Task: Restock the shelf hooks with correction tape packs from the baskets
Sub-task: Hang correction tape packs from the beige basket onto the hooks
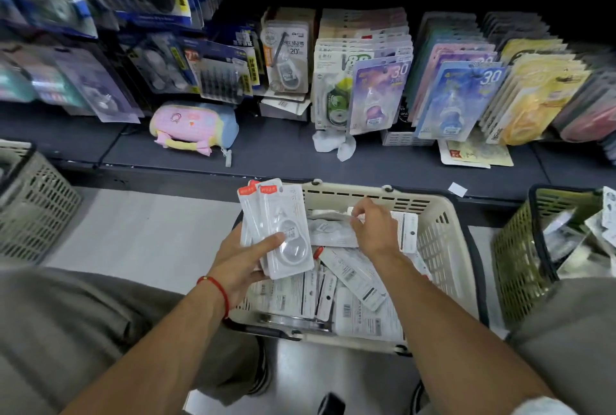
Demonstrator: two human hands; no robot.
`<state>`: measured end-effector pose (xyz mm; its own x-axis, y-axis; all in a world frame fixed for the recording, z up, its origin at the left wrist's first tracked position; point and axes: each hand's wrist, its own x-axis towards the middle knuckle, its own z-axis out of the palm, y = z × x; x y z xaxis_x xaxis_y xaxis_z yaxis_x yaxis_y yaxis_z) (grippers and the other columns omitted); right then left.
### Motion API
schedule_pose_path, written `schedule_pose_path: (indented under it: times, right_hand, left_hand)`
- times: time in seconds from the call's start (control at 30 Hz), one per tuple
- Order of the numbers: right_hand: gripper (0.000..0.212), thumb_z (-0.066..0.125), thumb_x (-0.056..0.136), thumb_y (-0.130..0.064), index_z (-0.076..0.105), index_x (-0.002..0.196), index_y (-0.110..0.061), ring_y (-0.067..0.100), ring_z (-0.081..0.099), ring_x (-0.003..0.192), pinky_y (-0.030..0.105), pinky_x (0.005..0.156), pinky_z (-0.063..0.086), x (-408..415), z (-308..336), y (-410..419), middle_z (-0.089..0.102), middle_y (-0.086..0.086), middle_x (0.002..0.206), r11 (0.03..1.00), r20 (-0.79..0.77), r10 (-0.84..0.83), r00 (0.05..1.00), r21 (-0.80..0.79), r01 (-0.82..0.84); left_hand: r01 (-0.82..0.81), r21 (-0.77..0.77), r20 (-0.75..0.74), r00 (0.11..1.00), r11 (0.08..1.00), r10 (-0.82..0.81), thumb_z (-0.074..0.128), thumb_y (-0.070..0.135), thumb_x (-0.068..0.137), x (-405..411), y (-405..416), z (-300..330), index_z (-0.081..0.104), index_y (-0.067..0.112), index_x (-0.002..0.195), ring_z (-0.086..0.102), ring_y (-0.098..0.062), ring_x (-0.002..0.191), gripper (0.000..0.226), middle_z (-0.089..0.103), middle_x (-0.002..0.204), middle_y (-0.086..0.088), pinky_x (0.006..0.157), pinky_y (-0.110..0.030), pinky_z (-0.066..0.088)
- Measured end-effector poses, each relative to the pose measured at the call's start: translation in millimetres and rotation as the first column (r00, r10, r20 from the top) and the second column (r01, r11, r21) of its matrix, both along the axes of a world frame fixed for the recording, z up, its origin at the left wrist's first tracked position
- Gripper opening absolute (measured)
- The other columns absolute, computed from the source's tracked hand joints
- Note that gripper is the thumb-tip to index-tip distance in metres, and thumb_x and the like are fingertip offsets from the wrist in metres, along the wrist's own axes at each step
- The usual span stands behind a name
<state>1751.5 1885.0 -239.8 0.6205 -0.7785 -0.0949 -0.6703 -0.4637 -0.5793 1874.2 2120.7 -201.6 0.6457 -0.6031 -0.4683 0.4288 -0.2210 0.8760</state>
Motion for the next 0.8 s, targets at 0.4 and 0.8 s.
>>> schedule_pose_path:
  times: [0.4,0.8]
  right_hand:
    - [0.01,0.068,0.098,-0.027,0.068,0.092,-0.036,0.016,0.072,0.08,0.04,0.067,0.063,-6.9,109.5,-36.3,0.072,-0.006,0.087,0.969,0.529,-0.21,0.822,0.225,0.103]
    - [0.036,0.076,0.072,-0.002,0.077,0.101,-0.023,0.02,0.079,0.084,0.026,0.076,0.063,-17.5,133.5,-2.3,0.081,0.009,0.098,0.669,0.418,-0.142,0.897,0.709,-0.225]
  left_hand:
    - [-0.146,-0.047,0.352,0.924,0.988,0.153,0.095,0.022,0.075,1.3,-45.3,40.2,0.068,0.037,0.117,0.074,-0.012,0.102,0.052,0.078,0.106,0.013,0.083,-0.037,0.063]
    - [0.111,-0.245,0.243,0.969,0.963,-0.05,0.091,0.012,0.079,-32.9,-69.5,45.4,0.07,0.033,0.124,0.076,-0.028,0.11,0.054,0.079,0.118,-0.005,0.082,-0.043,0.064]
